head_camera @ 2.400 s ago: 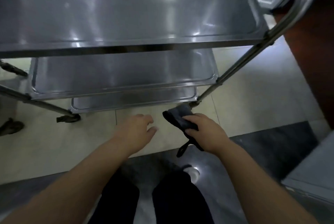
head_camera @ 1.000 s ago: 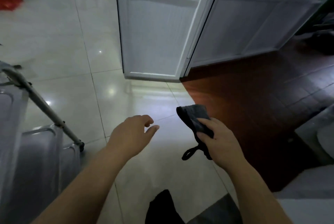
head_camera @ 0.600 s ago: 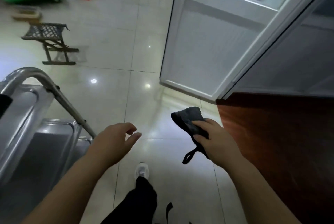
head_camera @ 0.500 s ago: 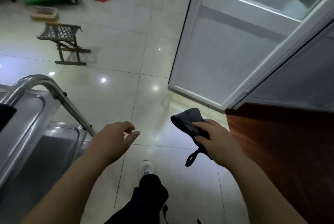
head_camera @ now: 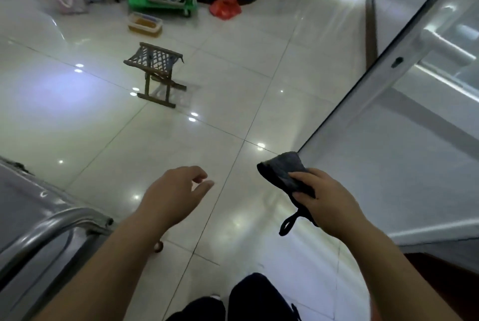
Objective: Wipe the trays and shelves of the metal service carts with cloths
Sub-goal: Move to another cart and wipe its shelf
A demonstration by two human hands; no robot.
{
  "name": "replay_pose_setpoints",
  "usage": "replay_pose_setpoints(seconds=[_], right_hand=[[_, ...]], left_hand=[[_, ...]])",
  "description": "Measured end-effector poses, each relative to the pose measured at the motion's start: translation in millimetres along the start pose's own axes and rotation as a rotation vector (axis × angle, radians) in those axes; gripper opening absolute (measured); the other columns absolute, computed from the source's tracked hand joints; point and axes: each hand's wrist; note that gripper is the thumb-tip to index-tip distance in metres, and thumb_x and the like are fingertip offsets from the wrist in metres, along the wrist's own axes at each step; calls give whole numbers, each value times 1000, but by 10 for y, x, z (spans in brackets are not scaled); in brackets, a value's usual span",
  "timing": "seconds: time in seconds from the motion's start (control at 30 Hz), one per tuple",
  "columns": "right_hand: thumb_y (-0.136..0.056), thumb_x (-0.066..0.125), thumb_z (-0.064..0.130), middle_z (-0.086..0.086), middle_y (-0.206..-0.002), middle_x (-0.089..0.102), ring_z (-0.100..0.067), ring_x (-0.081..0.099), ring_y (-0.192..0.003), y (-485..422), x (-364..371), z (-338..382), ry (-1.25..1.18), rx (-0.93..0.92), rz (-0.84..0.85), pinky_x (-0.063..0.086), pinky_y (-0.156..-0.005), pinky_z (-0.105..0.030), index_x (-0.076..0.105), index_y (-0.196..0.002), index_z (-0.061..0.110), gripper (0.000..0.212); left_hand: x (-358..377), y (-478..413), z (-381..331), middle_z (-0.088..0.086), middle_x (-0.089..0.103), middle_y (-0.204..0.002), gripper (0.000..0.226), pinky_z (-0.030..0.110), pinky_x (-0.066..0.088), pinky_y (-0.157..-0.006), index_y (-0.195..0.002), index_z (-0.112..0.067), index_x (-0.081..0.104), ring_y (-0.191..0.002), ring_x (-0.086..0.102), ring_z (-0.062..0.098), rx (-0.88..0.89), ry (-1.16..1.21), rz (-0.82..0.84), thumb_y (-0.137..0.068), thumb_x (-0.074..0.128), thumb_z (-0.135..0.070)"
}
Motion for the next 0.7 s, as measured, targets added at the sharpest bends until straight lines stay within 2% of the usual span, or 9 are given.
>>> replay_pose_setpoints(seconds=[0.2,0.33,0.43,0.7], right_hand=[[-91,53,32,19,-133,46,-13,49,-113,-1539,4,279,97,-208,126,41,-85,-31,51,-129,39,39],[-91,53,32,16,-134,46,-16,51,-112,-2628,32,647,134,-390,208,43,-88,-33,50,-131,37,40],[-93,49,35,15,-135,45,-17,50,-111,-3341,39,1008,223,-552,299,44,-86,-35,47,-133,39,41],[-93,49,36,11,-132,47,-18,53,-106,-4565,361,2174,327,-912,500,45,-86,-37,48,-132,36,39]], left_hand=[[-204,-796,366,-22,55,-84,26,26,47,-70,-100,-32,62,-79,56,1,-217,50,-125,-86,52,-52],[-406,-1348,570,-18,56,-89,32,27,47,-71,-105,-30,62,-83,56,4,-399,52,-196,-87,51,-53],[-626,-1649,709,-13,63,-98,32,26,44,-70,-107,-28,62,-83,55,6,-537,32,-240,-88,51,-51],[-923,-1715,1122,-12,60,-93,28,30,49,-79,-107,-26,62,-88,58,8,-918,222,-353,-89,52,-45]])
Point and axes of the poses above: each hand's wrist, its own y-axis away from the middle knuckle, its own x-axis out of the palm, z = x × y
